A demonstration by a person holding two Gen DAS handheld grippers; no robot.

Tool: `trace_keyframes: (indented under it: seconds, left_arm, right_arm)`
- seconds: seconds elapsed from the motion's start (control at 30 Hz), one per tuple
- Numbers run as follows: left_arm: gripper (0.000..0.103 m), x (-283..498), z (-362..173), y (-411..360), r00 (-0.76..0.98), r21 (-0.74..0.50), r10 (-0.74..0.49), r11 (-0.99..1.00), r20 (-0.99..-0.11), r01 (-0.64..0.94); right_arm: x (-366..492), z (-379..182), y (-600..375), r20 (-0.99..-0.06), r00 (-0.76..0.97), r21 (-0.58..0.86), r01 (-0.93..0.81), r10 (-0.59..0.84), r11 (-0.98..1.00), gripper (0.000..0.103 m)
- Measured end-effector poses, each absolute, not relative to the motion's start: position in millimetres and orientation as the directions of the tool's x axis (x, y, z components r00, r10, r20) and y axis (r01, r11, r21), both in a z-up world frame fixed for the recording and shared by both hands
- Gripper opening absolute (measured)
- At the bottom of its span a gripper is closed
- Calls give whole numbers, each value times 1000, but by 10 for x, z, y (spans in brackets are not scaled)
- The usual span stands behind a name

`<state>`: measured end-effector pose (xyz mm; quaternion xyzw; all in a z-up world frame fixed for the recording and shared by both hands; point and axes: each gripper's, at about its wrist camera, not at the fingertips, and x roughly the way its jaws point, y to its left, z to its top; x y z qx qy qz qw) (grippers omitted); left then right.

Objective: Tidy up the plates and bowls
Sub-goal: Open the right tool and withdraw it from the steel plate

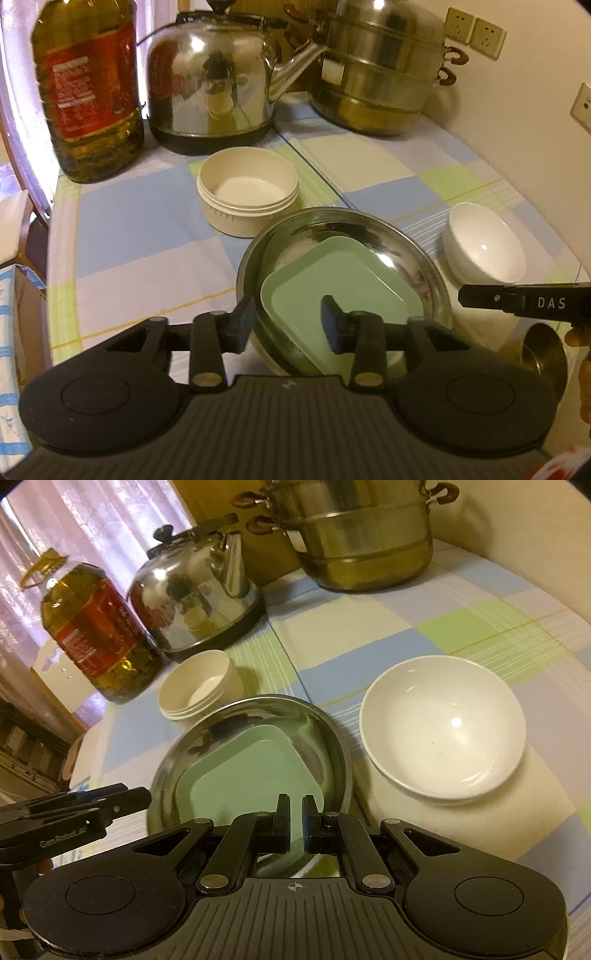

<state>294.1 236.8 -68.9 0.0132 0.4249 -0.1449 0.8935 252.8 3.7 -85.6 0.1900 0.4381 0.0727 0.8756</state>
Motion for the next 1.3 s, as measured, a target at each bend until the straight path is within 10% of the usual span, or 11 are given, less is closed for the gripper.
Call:
trace_keyframes:
  seconds: [0.23, 0.37, 1.3]
  left_arm:
    - [45, 2475, -383, 2380, 630, -77, -219, 966, -745, 245]
    - [47, 2156, -262, 2366, 647, -79, -190, 977, -739, 197]
    - [53, 396, -184, 1567, 611, -98, -54, 994, -790, -38]
  right_arm:
    - [2215, -597, -9, -709, 622, 413, -17, 333, 911, 15]
    - [1994, -460, -50, -684, 628, 420, -78, 372, 904, 49]
    - [703, -525, -617, -780, 429, 310, -367, 456, 877, 69]
